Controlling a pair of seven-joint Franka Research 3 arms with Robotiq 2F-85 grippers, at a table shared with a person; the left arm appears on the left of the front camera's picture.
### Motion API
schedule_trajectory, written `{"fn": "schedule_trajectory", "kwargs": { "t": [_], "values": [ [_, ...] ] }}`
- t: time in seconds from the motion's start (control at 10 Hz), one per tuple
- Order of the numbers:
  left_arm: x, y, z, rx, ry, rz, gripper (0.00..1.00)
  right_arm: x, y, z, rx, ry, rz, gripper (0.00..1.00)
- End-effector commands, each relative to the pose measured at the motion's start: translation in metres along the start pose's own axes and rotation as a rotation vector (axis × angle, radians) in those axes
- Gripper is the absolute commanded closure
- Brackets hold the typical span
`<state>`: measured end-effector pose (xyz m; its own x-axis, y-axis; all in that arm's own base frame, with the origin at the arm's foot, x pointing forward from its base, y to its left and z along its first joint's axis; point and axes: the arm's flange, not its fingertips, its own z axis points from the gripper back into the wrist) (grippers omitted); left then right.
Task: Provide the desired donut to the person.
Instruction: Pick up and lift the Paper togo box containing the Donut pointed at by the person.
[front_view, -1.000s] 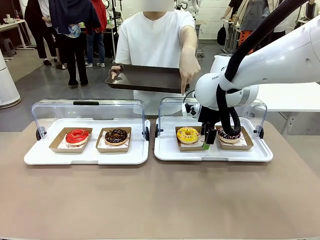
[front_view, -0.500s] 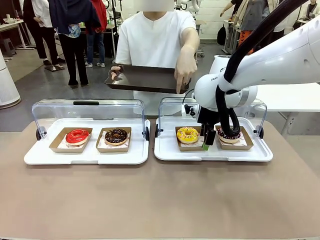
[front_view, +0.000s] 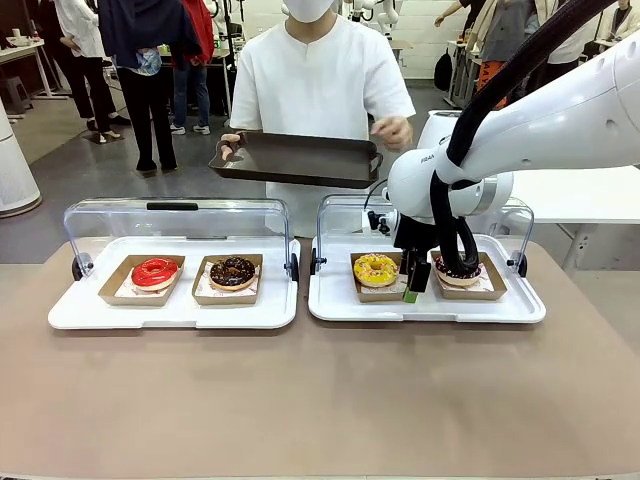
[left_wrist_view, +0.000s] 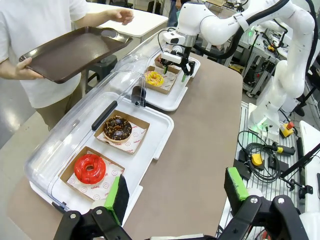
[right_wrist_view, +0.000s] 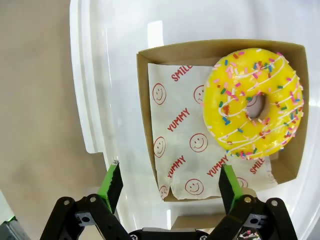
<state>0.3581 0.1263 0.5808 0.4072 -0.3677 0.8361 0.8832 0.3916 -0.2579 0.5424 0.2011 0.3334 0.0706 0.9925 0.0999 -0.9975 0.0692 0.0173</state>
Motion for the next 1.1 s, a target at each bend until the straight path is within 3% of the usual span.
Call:
{"fn": "schedule_trajectory", "kwargs": {
  "t": [0.0, 0.4, 0.5, 0.6, 0.7, 0.9, 1.0],
  "values": [
    [0.0011, -0.0002, 0.0007, -0.007, -0.015, -0.010, 0.00, -0.0047, -0.0056, -0.0202, 0.031, 0.043, -0.011, 0.00],
    [0.0011, -0.0002, 0.0007, -0.007, -0.015, -0.010, 0.00, -0.0085, -0.0035, -0.0244, 0.050, 0.053, -0.007, 0.02],
    [0.0011, -0.0002, 0.0007, -0.007, -0.015, -0.010, 0.00, -0.0088, -0.0036, -0.0246, 0.050, 0.056, -0.004, 0.54],
    [0.0011, -0.0002, 0.0007, -0.007, -0.015, -0.010, 0.00, -0.0086, -0.0035, -0.0247, 0.050, 0.057, -0.002, 0.56],
    [0.0011, -0.0002, 0.0007, -0.007, -0.015, -0.010, 0.00, -0.0082, -0.0031, -0.0250, 0.049, 0.058, 0.002, 1.00],
    [0.0011, -0.0002, 0.0007, -0.007, -0.015, -0.010, 0.00, -0.0089, -0.0038, -0.0258, 0.048, 0.057, 0.000, 1.00],
    [0.0011, -0.0002, 0.0007, -0.007, -0.015, -0.010, 0.00, -0.0092, -0.0043, -0.0261, 0.049, 0.058, 0.000, 0.82]
  ]
}}
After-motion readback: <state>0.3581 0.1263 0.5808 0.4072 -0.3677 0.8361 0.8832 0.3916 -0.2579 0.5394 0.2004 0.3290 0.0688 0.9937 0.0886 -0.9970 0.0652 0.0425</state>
